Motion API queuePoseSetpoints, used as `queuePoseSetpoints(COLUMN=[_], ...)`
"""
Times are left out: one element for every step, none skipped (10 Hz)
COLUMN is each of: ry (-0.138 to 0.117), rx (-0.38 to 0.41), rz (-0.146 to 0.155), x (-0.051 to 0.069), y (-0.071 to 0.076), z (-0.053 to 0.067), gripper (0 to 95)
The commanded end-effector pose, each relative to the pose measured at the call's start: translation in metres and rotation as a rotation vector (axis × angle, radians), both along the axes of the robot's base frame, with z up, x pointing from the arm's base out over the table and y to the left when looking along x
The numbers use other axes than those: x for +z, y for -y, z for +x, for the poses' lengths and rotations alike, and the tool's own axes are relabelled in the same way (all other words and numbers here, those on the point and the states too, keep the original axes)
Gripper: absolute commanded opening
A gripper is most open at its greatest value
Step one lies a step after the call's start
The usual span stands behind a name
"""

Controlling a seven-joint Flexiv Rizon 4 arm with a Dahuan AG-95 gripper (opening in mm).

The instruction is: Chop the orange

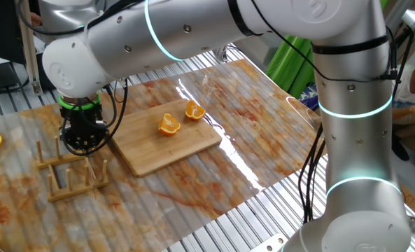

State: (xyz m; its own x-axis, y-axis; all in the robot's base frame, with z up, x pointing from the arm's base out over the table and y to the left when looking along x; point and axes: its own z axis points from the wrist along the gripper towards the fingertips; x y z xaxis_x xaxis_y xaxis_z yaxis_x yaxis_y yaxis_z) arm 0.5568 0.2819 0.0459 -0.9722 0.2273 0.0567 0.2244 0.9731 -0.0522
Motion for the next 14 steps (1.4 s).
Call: queuePoseSetpoints(ry=[-0.005, -0.009, -0.009, -0.005, -0.003, -0.002, -0.001, 0.002, 0.001, 0.001, 0.0, -0.001, -0.006, -0.008], rx=[-0.011, -0.017, -0.022, -0.034, -0.038, -0.041, -0.047, -0.055, -0.06, -0.065, -0.067, -0.07, -0.072, -0.068], rz=[0.003, 0.003, 0.008, 0.02, 0.021, 0.025, 0.031, 0.038, 0.042, 0.045, 0.047, 0.052, 0.061, 0.061], x=[0.001, 0.004, 0.006, 0.013, 0.018, 0.024, 0.029, 0.034, 0.041, 0.044, 0.051, 0.058, 0.065, 0.071], y=[0.0, 0.001, 0.002, 0.005, 0.006, 0.007, 0.008, 0.009, 0.01, 0.011, 0.014, 0.017, 0.02, 0.024], z=[0.0, -0.002, -0.003, -0.005, -0.006, -0.007, -0.007, -0.008, -0.009, -0.008, -0.007, -0.006, -0.005, -0.005], gripper=[0.0, 0.0, 0.0, 0.0, 0.0, 0.0, 0.0, 0.0, 0.0, 0.0, 0.0, 0.0, 0.0, 0.0])
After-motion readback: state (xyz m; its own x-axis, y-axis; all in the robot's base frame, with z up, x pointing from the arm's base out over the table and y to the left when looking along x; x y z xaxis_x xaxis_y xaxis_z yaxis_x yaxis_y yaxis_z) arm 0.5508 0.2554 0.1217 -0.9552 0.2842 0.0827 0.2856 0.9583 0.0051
